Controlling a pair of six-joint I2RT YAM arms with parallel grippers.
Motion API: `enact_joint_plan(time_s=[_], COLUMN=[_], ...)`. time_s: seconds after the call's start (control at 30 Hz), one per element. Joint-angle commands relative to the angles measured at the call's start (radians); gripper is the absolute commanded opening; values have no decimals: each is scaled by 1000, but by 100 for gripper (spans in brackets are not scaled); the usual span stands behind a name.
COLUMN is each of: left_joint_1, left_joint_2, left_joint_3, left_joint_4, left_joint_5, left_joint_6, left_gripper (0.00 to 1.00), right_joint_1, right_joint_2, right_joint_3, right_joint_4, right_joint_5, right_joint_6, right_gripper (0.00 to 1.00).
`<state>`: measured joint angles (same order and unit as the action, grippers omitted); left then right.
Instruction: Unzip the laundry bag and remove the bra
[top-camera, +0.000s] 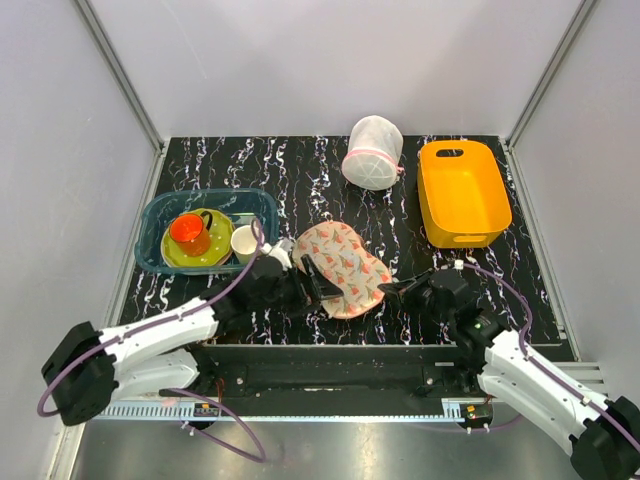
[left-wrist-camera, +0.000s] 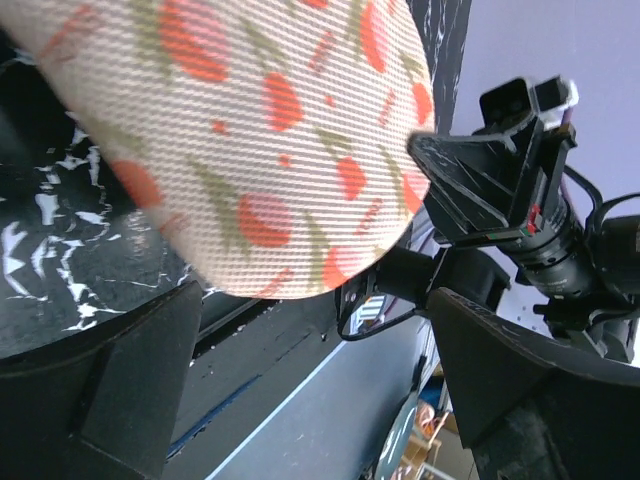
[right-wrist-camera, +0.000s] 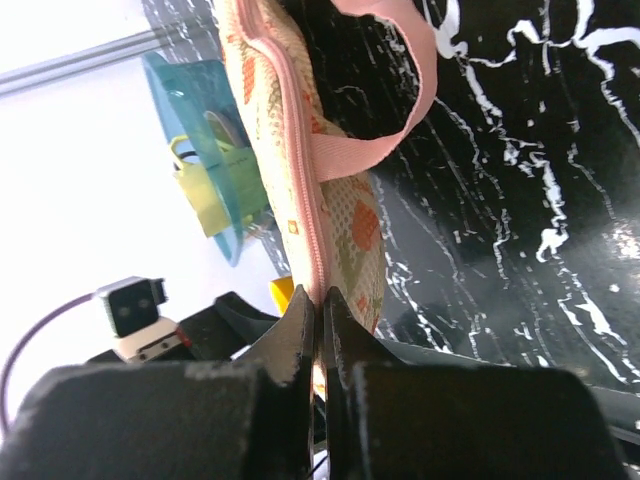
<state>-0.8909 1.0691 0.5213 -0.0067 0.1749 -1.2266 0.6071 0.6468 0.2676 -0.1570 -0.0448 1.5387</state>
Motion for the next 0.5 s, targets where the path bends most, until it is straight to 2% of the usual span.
enact_joint_plan(time_s=[0.0, 0.2, 0.3, 0.47], left_joint_1=[56, 67, 93, 121], left_joint_2=[-101, -109, -25, 190], left_joint_3=[-81, -153, -141, -112], left_joint_4=[53, 170, 215, 424], left_joint_5=[2, 5, -9, 78], left_joint_6=[-68, -105, -64, -92], left_gripper=[99, 99, 99, 99], right_joint_1=[5, 5, 3, 5], right_joint_2=[-42, -72, -52, -41], right_joint_3=[41, 33, 24, 41], right_joint_4=[73, 73, 111, 114], right_joint_5=[37, 36, 17, 19], right_joint_6=[104, 141, 152, 143], right_gripper=[0, 0, 0, 0])
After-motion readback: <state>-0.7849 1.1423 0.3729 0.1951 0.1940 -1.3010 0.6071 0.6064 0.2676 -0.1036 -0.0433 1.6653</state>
